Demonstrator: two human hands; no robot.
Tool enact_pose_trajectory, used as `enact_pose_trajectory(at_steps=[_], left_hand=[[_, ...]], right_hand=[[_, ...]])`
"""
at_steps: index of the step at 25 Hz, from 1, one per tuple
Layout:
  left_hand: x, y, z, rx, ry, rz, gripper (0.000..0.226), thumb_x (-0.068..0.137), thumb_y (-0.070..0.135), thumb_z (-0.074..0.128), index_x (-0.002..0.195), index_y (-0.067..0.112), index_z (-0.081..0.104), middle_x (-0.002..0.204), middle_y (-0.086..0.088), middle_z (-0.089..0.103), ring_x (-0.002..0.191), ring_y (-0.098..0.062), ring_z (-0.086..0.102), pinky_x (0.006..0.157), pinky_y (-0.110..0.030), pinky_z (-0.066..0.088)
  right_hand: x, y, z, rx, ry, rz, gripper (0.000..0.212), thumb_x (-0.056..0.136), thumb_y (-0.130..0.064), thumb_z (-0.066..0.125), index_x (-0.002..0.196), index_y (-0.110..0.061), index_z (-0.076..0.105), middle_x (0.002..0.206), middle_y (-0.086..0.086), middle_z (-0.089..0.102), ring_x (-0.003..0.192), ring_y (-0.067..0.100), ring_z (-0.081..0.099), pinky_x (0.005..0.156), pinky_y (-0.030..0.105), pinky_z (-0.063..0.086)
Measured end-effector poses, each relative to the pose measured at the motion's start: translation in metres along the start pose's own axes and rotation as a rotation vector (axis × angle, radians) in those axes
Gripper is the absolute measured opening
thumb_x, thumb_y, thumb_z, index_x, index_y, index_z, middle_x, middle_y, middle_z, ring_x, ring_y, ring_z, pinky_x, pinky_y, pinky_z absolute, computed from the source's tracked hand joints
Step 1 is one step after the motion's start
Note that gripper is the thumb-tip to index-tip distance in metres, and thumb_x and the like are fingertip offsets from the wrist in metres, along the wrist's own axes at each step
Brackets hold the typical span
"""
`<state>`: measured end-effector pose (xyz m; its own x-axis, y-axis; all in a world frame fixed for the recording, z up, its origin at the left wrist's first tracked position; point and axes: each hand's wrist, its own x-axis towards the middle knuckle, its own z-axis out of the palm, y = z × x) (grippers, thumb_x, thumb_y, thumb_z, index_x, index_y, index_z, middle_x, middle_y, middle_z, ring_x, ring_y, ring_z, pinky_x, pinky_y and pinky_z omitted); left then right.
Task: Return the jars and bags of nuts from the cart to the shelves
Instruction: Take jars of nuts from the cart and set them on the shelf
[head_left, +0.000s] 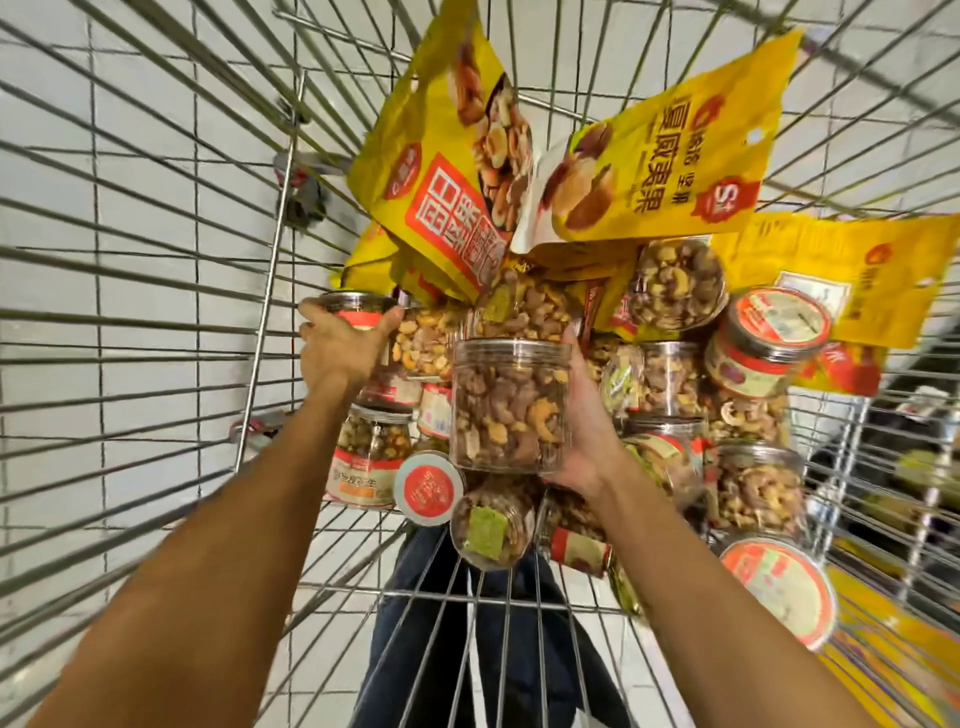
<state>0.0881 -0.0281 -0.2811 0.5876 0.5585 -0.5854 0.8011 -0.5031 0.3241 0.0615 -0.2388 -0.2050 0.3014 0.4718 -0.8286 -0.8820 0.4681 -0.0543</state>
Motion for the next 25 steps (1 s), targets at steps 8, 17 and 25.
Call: enact_pose_trajectory(at_steps=[8, 17, 25], left_hand=[[-0.044, 0.022, -0.089, -0.545, -0.467, -0.052, 0.031, 0.080, 0.046, 0.066, 0.087, 0.016, 0.066, 0.067, 0.001, 0.070, 0.057, -0.010, 0.064, 0.051, -0.016, 0.048], [-0.224, 0.158, -0.194, -1.119, -1.094, 0.157, 0.061, 0.085, 0.063, 0.038, 0.070, 0.014, 0.070, 0.069, 0.003, 0.061, 0.064, -0.003, 0.059, 0.068, -0.018, 0.053], [-0.415, 0.159, -0.168, -0.779, -2.012, 0.310, 0.099, 0.076, 0.075, 0.038, 0.121, -0.011, 0.055, 0.122, -0.036, 0.055, 0.117, -0.043, 0.053, 0.106, -0.051, 0.032]], right_hand=[[-0.056, -0.020, 0.052, -0.047, 0.048, -0.089, 0.079, 0.081, -0.075, 0.030, 0.122, -0.014, 0.060, 0.118, 0.016, 0.065, 0.105, 0.030, 0.064, 0.086, 0.045, 0.051], [-0.256, -0.014, 0.088, 0.198, 0.234, -0.783, 0.068, 0.095, -0.054, 0.028, 0.058, -0.013, 0.067, 0.049, 0.001, 0.063, 0.045, 0.018, 0.062, 0.045, 0.024, 0.052], [-0.410, 0.119, 0.009, 0.666, 0.134, -1.346, 0.078, 0.099, -0.045, 0.017, 0.055, -0.015, 0.073, 0.058, -0.003, 0.069, 0.056, 0.015, 0.069, 0.061, 0.036, 0.060]])
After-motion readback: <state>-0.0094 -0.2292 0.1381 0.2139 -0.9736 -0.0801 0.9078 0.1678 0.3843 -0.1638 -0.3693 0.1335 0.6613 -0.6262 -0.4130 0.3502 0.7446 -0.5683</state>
